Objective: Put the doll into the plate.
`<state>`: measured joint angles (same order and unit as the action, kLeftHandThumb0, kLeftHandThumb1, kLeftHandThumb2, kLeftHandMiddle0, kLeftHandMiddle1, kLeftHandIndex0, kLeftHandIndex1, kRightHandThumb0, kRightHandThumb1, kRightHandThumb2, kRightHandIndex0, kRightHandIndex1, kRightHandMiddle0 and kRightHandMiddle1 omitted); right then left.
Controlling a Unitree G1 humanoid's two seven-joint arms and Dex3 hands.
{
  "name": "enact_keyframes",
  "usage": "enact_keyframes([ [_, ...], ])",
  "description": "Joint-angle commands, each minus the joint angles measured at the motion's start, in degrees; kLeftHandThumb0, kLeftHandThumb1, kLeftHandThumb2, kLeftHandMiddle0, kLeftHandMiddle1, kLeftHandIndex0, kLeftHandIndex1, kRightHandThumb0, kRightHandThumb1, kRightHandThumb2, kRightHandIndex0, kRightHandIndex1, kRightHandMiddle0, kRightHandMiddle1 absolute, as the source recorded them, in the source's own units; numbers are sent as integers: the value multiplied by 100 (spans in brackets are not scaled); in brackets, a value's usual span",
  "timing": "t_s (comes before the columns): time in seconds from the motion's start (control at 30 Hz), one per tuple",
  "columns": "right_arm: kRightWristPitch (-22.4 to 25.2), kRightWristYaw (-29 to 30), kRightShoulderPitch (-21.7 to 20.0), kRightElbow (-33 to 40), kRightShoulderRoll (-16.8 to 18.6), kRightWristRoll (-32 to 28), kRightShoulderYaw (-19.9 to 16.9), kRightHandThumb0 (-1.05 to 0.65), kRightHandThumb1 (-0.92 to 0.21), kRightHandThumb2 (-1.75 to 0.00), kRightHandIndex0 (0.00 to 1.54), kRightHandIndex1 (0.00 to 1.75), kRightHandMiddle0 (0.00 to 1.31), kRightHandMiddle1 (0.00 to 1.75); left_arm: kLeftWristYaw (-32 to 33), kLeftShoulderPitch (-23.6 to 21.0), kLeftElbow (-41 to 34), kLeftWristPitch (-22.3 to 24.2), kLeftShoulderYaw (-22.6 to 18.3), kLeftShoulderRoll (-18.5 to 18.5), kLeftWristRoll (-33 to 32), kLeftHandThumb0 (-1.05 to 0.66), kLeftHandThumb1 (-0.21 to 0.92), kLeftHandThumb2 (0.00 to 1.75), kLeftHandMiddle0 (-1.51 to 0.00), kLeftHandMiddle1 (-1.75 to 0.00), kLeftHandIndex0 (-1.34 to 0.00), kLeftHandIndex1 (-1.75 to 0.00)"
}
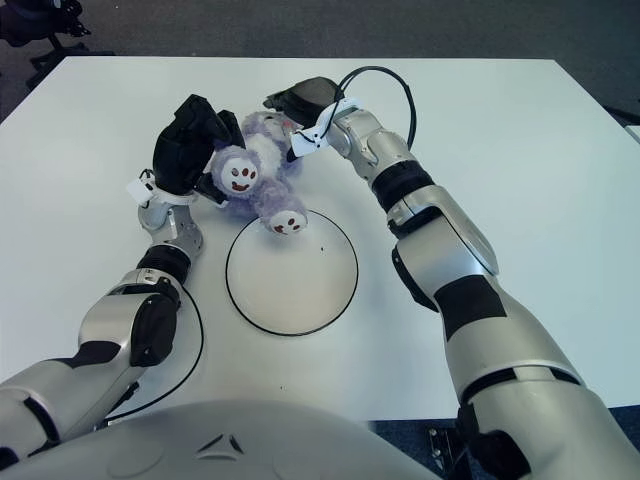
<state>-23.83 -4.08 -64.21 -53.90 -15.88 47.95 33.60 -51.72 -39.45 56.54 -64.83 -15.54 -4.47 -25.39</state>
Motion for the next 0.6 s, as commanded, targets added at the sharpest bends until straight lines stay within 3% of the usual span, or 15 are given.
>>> enact_keyframes([
  [0.0,-230,-215,-155,-180,-25,-57,94,-57,-78,0,40,0,34,0,15,413,181,126,-16,-170,-91,0,23,143,-66,-175,-45,-175],
  [0.43,-596,-375,-246,-606,74,-71,218,-70,-82,-1,33,0,26,0,87,419,147,172,-28,-167,-70,0,23,143,-67,-175,-45,-175],
  [0.57,-866,-1009,-189,-841,164,-673,-96,-73,-84,-1,33,0,26,0,129,432,139,199,-20,-172,-48,0,23,143,-67,-175,-45,-175],
])
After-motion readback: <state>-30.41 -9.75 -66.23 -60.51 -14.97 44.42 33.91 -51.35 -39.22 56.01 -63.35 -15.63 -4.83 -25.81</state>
